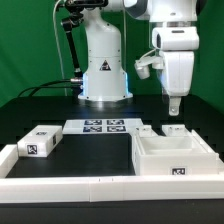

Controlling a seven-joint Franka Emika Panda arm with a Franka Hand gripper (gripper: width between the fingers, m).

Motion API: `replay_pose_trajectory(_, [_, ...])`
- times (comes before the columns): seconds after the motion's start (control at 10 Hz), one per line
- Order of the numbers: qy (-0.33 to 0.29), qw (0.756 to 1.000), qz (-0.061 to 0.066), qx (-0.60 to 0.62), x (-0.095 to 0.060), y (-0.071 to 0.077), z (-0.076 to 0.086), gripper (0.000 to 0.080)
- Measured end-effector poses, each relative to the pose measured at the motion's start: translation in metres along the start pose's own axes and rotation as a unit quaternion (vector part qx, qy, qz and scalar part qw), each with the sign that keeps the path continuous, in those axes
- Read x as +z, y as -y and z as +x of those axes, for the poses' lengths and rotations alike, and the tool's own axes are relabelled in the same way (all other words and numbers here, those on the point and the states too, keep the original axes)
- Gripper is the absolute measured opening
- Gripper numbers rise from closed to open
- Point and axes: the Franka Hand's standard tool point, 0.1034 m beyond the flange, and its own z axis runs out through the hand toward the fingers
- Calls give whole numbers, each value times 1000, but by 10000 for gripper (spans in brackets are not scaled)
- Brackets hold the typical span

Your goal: Assemble cabinet

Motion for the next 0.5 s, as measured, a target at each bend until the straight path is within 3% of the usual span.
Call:
replay_pose_trajectory(0.4, [-2, 1000, -1, -26, 4, 1, -6, 796])
replay_pose_trajectory(0.5, [-6, 1000, -4, -25, 7, 9, -4, 796])
